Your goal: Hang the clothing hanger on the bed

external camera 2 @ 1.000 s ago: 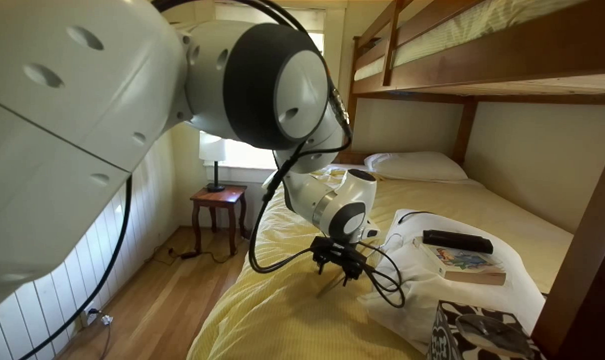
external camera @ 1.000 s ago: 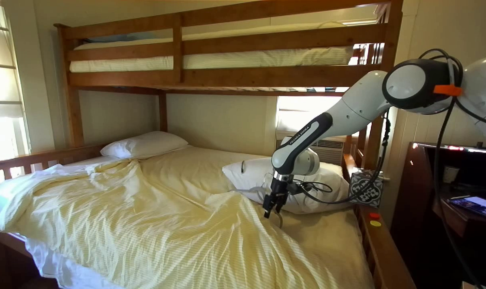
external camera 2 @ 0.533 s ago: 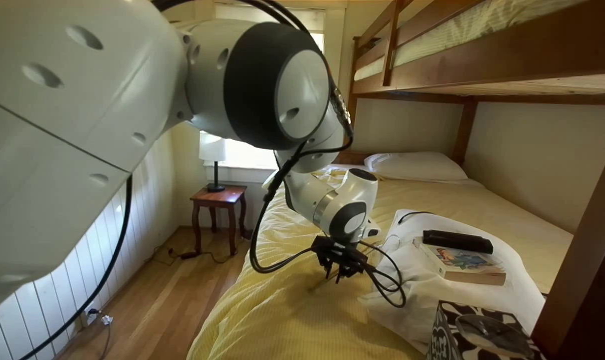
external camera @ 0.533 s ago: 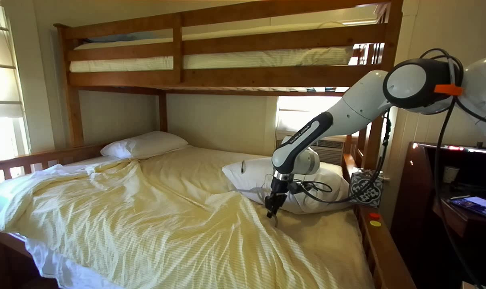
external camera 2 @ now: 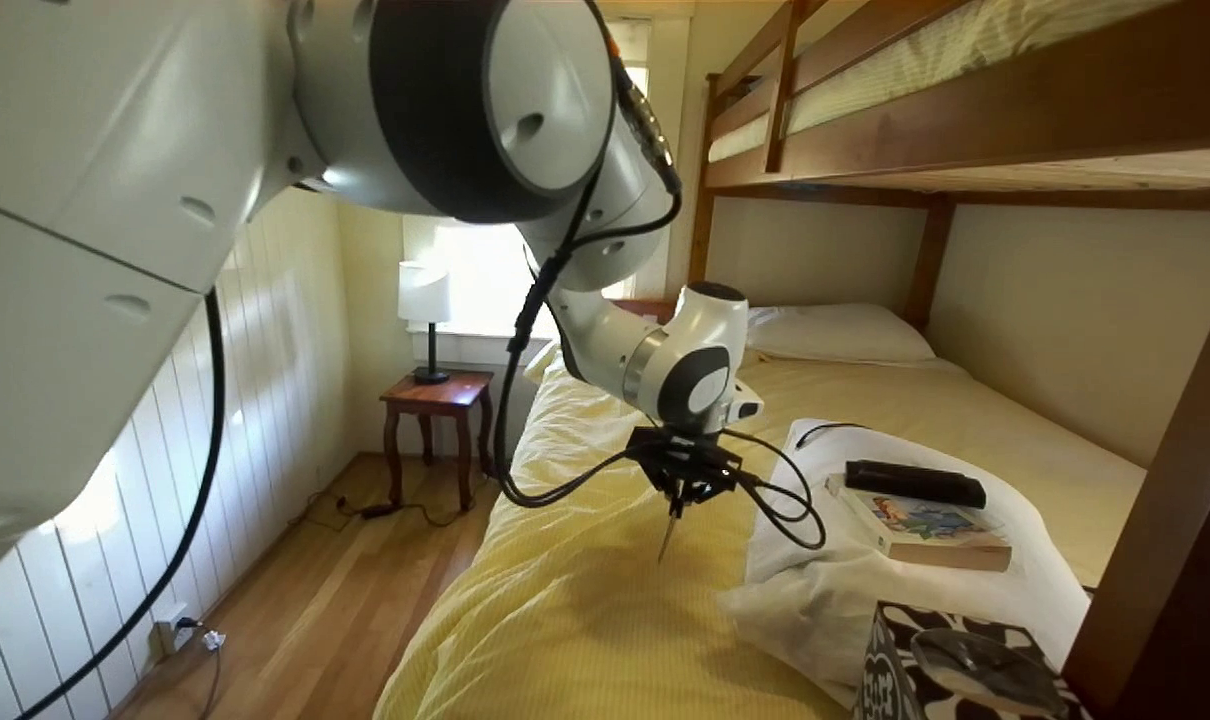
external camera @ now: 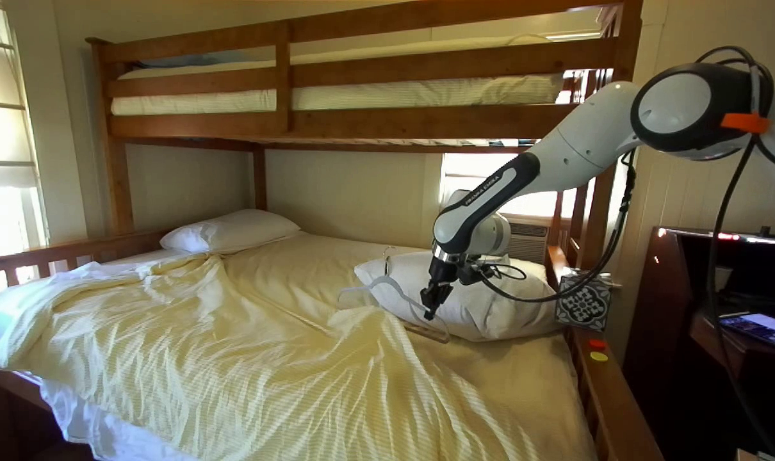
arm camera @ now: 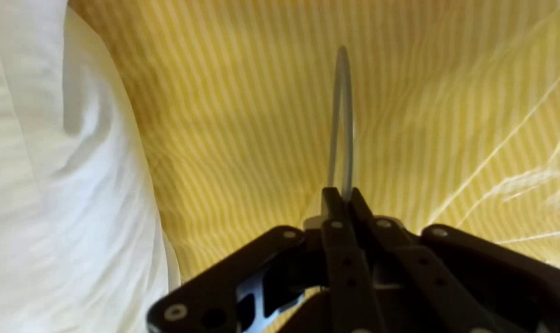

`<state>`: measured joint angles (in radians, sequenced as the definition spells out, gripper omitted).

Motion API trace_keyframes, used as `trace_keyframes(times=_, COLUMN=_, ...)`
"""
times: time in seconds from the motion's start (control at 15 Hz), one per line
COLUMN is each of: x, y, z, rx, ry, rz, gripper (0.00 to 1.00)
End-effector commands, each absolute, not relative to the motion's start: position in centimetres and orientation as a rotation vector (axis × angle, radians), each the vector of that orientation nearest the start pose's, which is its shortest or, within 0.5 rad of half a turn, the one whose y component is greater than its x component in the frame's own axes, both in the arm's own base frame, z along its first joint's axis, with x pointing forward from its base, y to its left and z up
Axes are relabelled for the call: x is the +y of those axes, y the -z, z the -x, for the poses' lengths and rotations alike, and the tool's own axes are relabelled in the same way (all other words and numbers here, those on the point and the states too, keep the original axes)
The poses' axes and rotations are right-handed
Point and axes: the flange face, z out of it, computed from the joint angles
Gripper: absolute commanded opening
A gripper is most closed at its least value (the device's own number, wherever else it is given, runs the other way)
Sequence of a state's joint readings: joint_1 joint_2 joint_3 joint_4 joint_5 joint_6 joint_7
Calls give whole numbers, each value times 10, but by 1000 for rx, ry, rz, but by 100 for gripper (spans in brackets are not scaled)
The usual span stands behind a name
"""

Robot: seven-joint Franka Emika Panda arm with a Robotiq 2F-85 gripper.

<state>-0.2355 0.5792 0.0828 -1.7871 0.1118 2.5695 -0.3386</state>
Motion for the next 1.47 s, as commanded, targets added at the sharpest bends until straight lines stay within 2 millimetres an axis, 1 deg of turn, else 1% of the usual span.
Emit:
trace_keyframes(times=0.0, x=-95, y=-280, z=-657, rx=-239, ry=384, rz=3113, gripper=1)
trace_keyframes(times=0.07, x=-93, y=-289, z=-655, rx=-263, ry=407, rz=3128, gripper=1)
trace_keyframes(times=0.2, x=-96, y=-308, z=-650, rx=-249, ry=421, rz=3163, gripper=1)
trace_keyframes(times=0.27, x=-101, y=-318, z=-648, rx=-184, ry=452, rz=3184, gripper=1)
trace_keyframes(times=0.33, x=-108, y=-328, z=-647, rx=-63, ry=522, rz=3208, gripper=1)
trace_keyframes(times=0.53, x=-127, y=-356, z=-640, rx=180, ry=640, rz=3206, gripper=1)
trace_keyframes(times=0.8, x=-152, y=-380, z=-628, rx=511, ry=795, rz=3161, gripper=1)
trace_keyframes(times=0.87, x=-154, y=-383, z=-626, rx=551, ry=822, rz=3154, gripper=1)
trace_keyframes(times=0.93, x=-151, y=-385, z=-623, rx=448, ry=802, rz=3171, gripper=1)
trace_keyframes(times=1.0, x=-149, y=-386, z=-620, rx=412, ry=786, rz=3190, gripper=1)
trace_keyframes(times=1.13, x=-140, y=-389, z=-609, rx=210, ry=732, rz=3228, gripper=1)
trace_keyframes(times=1.27, x=-133, y=-395, z=-592, rx=29, ry=647, rz=3256, gripper=1)
trace_keyframes(times=1.4, x=-137, y=-402, z=-573, rx=-125, ry=540, rz=3283, gripper=1)
